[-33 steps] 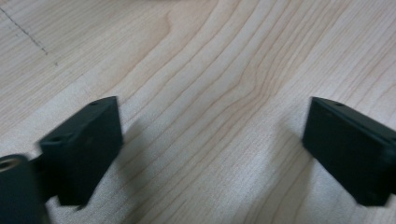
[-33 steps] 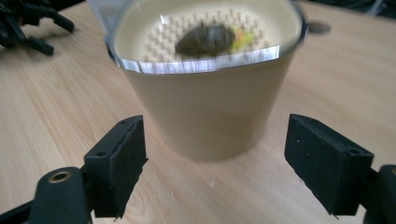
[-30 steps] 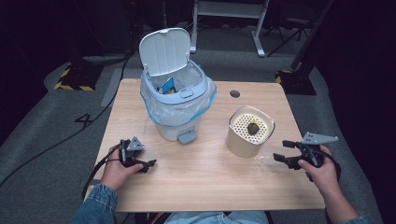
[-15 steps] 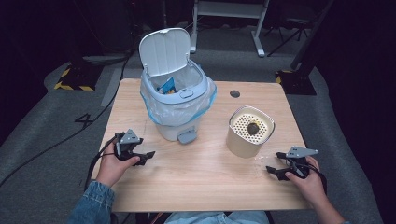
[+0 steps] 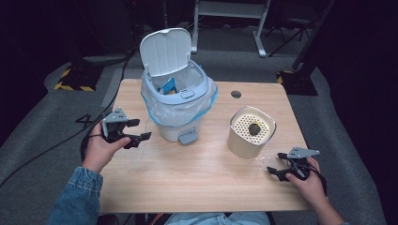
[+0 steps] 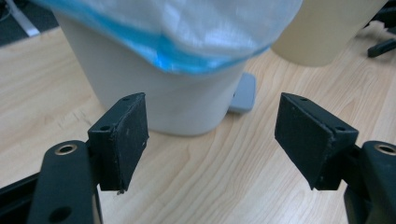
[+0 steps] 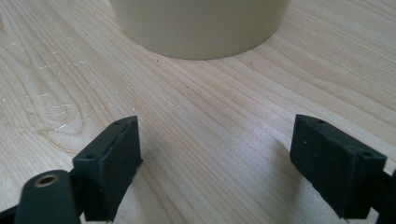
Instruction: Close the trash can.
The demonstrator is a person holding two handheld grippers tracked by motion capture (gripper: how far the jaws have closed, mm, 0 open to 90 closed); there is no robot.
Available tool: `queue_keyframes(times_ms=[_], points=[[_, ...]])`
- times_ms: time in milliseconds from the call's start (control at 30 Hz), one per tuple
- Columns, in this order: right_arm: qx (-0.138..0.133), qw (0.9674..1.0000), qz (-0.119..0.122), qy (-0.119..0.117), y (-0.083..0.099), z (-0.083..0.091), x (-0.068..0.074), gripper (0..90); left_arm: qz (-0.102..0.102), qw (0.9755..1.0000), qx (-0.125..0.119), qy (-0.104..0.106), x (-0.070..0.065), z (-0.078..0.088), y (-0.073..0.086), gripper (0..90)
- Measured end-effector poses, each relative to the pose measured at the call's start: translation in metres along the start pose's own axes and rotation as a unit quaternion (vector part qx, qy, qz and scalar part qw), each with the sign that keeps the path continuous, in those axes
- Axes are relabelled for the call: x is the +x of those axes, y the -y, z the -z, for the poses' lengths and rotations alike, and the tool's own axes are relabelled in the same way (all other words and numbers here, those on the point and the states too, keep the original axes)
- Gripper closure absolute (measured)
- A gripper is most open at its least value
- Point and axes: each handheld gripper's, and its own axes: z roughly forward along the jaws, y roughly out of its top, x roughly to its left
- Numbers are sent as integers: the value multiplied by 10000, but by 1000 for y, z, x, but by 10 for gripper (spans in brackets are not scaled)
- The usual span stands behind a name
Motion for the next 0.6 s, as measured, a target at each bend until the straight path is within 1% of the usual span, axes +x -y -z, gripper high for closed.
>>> queue_keyframes(times_ms=[33, 167, 200, 233, 267, 333, 367, 500, 567, 600], points=[[0, 10000, 0, 0, 0, 0, 0, 165, -37, 10000, -13, 8, 1, 2, -4, 259], [-3, 10000, 1, 1, 0, 0, 0, 165, -18, 9999, -134, -5, 3, 9, -19, 262], [-3, 10000, 1, 0, 0, 0, 0, 165, -66, 9998, -175, -15, 5, 11, -24, 262], [-3, 10000, 3, 1, 0, 0, 0, 165, -68, 9997, -244, -27, 6, 15, -33, 265], [-3, 10000, 3, 1, 0, 0, 0, 165, -68, 9997, -244, -27, 6, 15, -33, 265], [-5, 10000, 3, 1, 0, 0, 0, 165, -92, 9995, -285, -45, 8, 19, -43, 264], [-5, 10000, 3, 1, 0, 0, 0, 165, -158, 9995, -276, -87, 9, 20, -48, 264], [-7, 10000, 4, 1, 0, 0, 0, 165, -269, 9988, -357, -176, 12, 27, -68, 262], [-7, 10000, 5, 1, 0, 0, 0, 165, -284, 9985, -419, -209, 15, 30, -78, 261], [-8, 10000, 3, 1, 0, 0, 0, 165, -260, 9983, -475, -226, 17, 31, -83, 262]])
